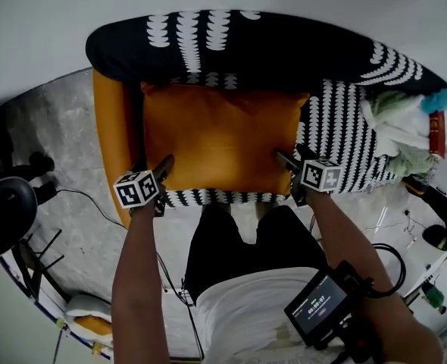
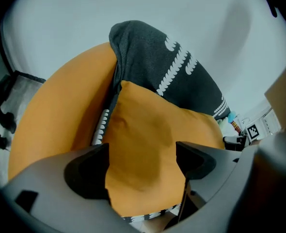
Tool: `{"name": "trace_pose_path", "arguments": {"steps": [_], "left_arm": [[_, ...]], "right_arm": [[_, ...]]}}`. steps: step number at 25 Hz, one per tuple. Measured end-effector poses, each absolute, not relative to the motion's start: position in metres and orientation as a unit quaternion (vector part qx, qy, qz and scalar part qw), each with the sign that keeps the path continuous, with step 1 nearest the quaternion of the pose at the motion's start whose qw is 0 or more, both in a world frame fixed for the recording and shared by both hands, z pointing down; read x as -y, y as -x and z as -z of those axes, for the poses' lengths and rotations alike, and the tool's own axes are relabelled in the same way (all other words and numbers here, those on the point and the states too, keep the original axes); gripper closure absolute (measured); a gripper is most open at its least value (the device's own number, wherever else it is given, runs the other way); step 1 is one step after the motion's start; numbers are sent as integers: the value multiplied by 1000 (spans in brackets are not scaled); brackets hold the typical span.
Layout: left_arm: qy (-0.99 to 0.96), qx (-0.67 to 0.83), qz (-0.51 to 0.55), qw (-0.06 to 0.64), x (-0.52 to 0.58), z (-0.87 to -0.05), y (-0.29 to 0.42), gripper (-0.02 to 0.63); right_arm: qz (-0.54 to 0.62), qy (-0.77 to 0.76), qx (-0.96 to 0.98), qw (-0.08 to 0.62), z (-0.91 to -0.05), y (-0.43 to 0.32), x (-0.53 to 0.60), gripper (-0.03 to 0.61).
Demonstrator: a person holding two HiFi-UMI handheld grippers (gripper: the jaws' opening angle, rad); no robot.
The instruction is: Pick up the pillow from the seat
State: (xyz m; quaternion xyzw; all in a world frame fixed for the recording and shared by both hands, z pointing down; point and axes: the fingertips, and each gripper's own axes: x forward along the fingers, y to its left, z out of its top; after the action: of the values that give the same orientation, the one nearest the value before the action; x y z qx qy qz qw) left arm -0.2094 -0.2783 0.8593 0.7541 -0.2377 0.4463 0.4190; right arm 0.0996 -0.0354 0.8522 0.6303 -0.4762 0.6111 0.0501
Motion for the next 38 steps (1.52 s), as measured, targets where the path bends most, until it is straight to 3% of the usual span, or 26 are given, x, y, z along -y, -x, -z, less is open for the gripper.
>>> {"name": "trace_pose_path", "arguments": {"steps": [13, 21, 25, 31, 38], "left_arm": [[-736, 220, -451, 454, 281, -896, 191, 186], [-744, 213, -454, 442, 265, -895, 176, 429], [-749, 207, -445, 446, 265, -884, 176, 519], [-762, 215, -429, 435, 259, -866, 180, 576], [-771, 223, -414, 429, 225, -837, 182, 589]], "right_arm": [[-659, -593, 463, 2, -872, -91, 35, 180], [-658, -579, 481, 23, -869, -82, 42, 318], [-651, -578, 490, 38, -864, -77, 46, 371], [-647, -575, 499, 39, -853, -72, 45, 402], [-638, -571, 516, 44, -833, -81, 25, 407]]}}
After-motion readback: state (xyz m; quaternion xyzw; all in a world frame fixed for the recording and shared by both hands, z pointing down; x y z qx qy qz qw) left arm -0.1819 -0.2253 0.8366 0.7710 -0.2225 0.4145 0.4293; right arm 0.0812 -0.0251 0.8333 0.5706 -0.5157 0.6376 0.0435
